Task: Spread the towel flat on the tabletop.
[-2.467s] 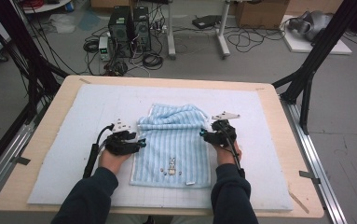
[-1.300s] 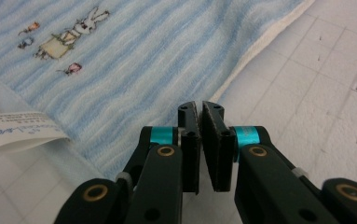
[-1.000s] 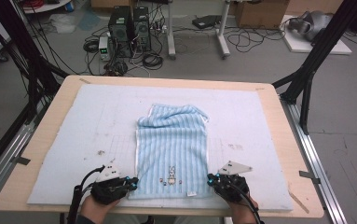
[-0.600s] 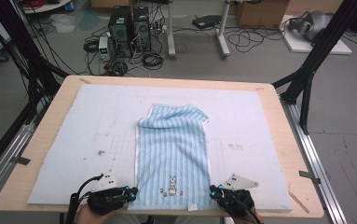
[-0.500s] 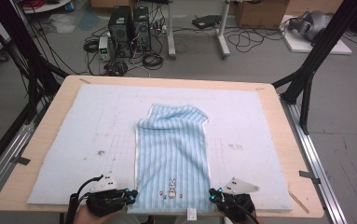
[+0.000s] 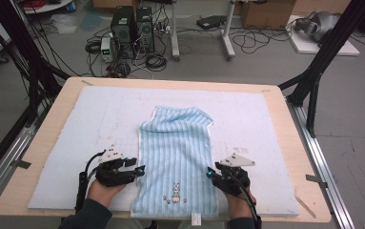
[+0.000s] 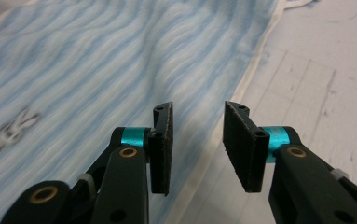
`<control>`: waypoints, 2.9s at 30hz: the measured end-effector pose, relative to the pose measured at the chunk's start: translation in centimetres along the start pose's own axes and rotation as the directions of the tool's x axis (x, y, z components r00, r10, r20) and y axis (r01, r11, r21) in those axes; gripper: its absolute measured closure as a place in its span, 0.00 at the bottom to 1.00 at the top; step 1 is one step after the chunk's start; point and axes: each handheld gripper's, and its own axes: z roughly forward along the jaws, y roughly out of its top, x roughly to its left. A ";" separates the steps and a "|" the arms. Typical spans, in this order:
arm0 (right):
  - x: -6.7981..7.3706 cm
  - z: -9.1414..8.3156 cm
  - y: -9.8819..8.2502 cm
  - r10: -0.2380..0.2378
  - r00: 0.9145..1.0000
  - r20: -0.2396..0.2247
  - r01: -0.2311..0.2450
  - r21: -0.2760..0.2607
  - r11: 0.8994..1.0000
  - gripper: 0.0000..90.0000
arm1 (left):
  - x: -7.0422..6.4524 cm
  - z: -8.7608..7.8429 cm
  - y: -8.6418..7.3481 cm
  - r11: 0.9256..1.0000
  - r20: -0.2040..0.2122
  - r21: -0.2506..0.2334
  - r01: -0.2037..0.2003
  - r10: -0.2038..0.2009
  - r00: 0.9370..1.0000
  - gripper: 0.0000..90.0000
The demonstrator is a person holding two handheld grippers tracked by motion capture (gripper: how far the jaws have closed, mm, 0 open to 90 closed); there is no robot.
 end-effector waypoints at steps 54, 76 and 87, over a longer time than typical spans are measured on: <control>-1.6 2.1 0.3 0.016 1.000 0.007 -0.017 0.091 0.996 0.96 | 0.2 2.8 0.8 0.998 -0.041 0.057 -0.028 0.030 0.999 0.97; -1.4 -1.6 -1.7 0.039 0.999 -0.032 -0.039 0.017 0.999 0.68 | -0.2 0.7 0.6 0.999 0.022 -0.009 -0.046 0.046 0.999 0.60; -4.0 -0.6 2.5 -0.007 0.999 -0.040 0.004 -0.064 0.998 0.30 | 1.5 1.8 4.6 0.976 -0.022 -0.160 -0.147 0.145 0.989 0.31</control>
